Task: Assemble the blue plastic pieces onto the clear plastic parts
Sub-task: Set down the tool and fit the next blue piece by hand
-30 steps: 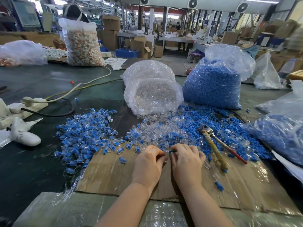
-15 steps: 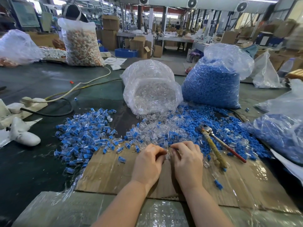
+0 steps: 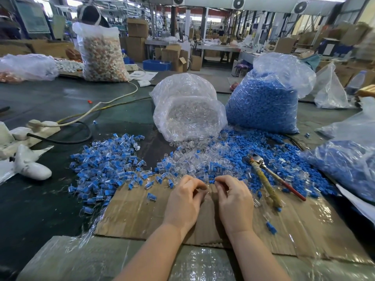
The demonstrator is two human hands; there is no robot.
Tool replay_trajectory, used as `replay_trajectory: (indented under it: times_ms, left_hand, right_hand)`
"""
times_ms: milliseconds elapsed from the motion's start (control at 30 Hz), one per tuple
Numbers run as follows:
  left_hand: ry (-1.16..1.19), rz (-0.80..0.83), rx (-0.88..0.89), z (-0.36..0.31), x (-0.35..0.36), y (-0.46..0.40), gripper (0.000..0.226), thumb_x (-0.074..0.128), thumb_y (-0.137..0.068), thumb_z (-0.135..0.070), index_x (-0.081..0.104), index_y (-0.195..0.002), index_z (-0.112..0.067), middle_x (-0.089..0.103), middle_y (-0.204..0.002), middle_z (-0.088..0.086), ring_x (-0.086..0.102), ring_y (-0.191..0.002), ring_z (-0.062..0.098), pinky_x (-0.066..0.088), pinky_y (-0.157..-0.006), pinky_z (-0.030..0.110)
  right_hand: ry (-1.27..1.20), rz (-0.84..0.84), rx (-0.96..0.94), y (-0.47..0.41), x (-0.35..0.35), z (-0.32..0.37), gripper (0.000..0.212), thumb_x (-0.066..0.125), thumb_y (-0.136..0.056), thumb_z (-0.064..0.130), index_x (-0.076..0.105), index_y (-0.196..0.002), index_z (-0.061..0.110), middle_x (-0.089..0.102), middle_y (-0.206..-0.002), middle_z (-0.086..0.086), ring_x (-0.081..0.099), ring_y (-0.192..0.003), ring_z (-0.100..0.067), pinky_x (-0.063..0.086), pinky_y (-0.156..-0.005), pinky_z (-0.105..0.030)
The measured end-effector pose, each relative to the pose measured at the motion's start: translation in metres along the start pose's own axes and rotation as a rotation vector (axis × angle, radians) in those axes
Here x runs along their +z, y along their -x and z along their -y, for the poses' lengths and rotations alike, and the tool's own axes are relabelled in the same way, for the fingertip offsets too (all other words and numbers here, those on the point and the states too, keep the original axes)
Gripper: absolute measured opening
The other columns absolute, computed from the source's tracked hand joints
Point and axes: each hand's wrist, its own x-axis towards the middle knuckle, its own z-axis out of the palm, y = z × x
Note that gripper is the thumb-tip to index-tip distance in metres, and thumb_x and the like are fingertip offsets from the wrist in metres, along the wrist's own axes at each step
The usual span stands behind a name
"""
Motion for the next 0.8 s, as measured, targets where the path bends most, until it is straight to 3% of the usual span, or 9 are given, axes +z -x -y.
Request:
replay_trajectory:
  times_ms: [300,433,800]
  left_hand:
    - [0.112,-0.048,-0.067,-0.0004,-0.0035,0.0007,0.019,0.069,-0.080,-0.006,0.061,-0.077,-0.024,0.053,-0.082,-0.015,0.051,-0.080,-0.010,0.036,-0.070,0.001]
    - [0.106,-0.039,-0.087,-0.0003,-0.0031,0.0016,0.021,0.067,-0.082,-0.009,0.058,-0.077,-0.027,0.056,-0.081,-0.013,0.052,-0.078,-0.005,0.036,-0.071,0.002]
    - [0.187,-0.069,-0.180,0.0018,-0.0043,0.0014,0.028,0.076,-0.074,-0.011,0.058,-0.068,-0.031,0.061,-0.075,-0.010,0.055,-0.071,-0.003,0.039,-0.066,0.001]
  right_hand:
    - [-0.067,0.021,0.017,0.0008,-0.0004,0.0016,0.006,0.065,-0.085,0.017,0.064,-0.080,0.013,0.062,-0.075,0.001,0.054,-0.076,-0.021,0.041,-0.068,-0.033]
    - [-0.048,0.030,0.003,0.0010,-0.0003,0.0009,0.007,0.064,-0.086,0.018,0.062,-0.081,0.014,0.060,-0.075,0.003,0.052,-0.075,-0.017,0.036,-0.066,-0.027]
    - [-0.001,0.052,-0.061,0.0033,-0.0023,0.0047,0.010,0.066,-0.084,0.015,0.060,-0.077,0.012,0.058,-0.071,0.003,0.052,-0.071,-0.021,0.041,-0.065,-0.034]
